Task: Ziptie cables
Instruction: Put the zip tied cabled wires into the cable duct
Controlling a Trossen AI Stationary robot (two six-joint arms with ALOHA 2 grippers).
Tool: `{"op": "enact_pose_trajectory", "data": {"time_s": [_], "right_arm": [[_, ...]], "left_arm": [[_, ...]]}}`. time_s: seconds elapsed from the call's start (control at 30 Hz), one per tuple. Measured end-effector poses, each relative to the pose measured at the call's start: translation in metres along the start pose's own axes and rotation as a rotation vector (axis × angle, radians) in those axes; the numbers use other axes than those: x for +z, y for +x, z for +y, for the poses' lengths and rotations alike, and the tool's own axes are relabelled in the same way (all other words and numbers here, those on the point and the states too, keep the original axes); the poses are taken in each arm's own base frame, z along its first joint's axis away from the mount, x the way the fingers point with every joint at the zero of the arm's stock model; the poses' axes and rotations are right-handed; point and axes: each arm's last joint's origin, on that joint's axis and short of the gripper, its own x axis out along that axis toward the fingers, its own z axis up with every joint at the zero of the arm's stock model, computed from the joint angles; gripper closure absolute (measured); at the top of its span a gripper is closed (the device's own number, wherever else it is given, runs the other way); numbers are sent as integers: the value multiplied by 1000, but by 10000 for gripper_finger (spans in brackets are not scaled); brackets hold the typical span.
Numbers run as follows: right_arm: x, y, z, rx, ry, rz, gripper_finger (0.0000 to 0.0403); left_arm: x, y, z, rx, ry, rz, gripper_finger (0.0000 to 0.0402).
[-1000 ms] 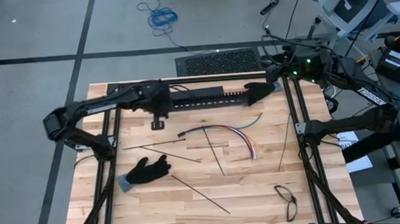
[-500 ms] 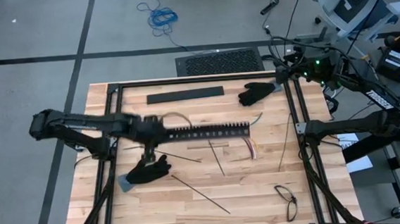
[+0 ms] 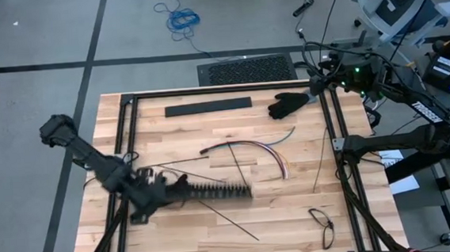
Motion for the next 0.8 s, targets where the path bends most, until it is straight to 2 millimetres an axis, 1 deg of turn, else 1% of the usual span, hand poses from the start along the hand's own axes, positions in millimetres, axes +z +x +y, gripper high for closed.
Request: {"op": "enact_pose_trajectory", "data": {"time_s": [0.1,0.2,0.3,0.37,0.47,0.53,0.67,0.73,0.8], "right_arm": [[0,0,0,0,-12,0,186],[0,0,0,0,-20,-1,186],[0,0,0,-1,-26,0,186],[0,0,0,-1,-27,-1,186],[0,0,0,-4,-26,-5,186],[1,0,0,-3,-23,-11,186],[1,0,0,-1,-17,-15,186],[1,0,0,-1,-15,-15,186],[2,0,1,0,-3,-17,186]], "left_arm": [[-11,-10,-18,-34,83,-5,402],[-24,-16,-32,-63,144,25,402],[-35,-17,-41,-106,196,71,401],[-41,-15,-46,-105,261,80,401],[-45,-5,-47,-80,345,101,401],[-46,6,-47,-50,364,114,401],[-42,31,-46,-41,342,117,401],[-39,44,-47,-70,322,117,401],[-37,58,-47,-97,304,156,401]]}}
